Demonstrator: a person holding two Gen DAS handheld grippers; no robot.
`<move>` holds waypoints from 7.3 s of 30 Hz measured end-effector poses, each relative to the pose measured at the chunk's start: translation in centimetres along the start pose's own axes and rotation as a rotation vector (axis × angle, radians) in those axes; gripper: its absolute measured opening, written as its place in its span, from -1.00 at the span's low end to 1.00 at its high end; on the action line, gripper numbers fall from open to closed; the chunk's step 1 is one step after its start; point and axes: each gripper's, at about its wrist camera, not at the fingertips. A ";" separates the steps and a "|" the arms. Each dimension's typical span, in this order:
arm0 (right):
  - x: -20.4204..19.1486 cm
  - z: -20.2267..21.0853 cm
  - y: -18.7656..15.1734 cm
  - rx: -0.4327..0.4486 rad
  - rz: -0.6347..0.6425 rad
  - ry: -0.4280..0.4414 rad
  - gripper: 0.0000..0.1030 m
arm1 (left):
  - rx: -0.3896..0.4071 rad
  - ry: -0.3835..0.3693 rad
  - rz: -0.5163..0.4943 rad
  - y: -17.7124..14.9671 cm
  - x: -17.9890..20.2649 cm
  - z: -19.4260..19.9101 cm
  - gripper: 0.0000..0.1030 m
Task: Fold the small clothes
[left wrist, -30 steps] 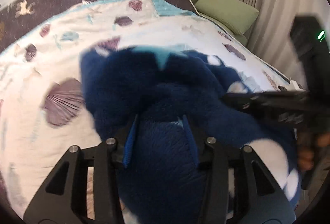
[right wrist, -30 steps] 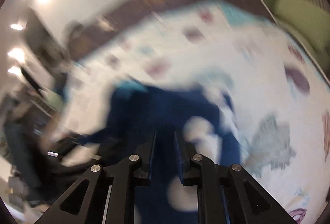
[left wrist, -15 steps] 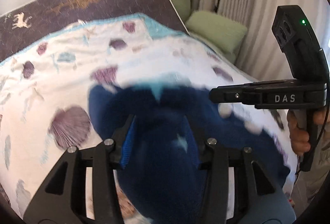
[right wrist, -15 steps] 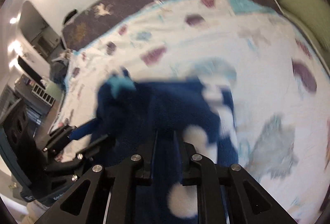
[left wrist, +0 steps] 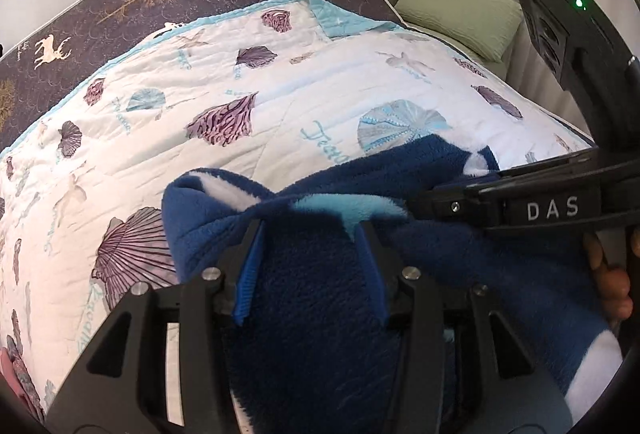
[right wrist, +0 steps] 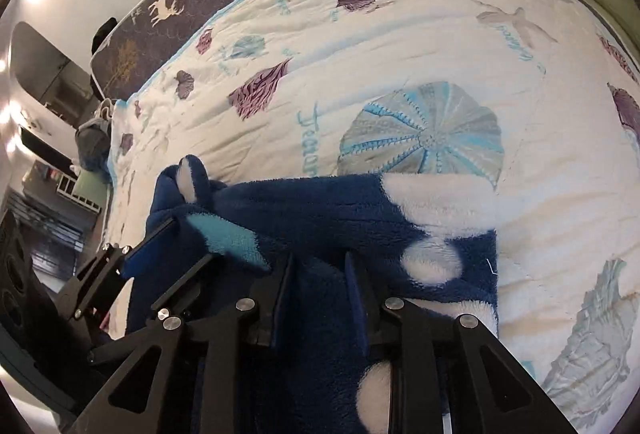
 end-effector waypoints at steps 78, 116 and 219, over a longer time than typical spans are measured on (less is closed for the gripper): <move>5.8 6.8 -11.5 -0.061 -0.019 0.450 1.00 | -0.250 -0.724 0.580 -10.1 -5.5 3.3 1.00; -7.6 39.6 3.0 0.540 0.281 0.365 0.33 | 0.349 -0.514 0.180 24.6 3.4 30.5 0.76; -15.6 28.8 -21.7 0.720 0.179 -0.415 0.99 | 0.426 0.170 0.177 -6.3 4.8 24.8 0.99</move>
Point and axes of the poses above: each gripper's, at about its wrist camera, not at the fingertips, and z roughly against the way its jaws point, x to its right, y to its top, and after that the axes turned 6 degrees about z, right-handed
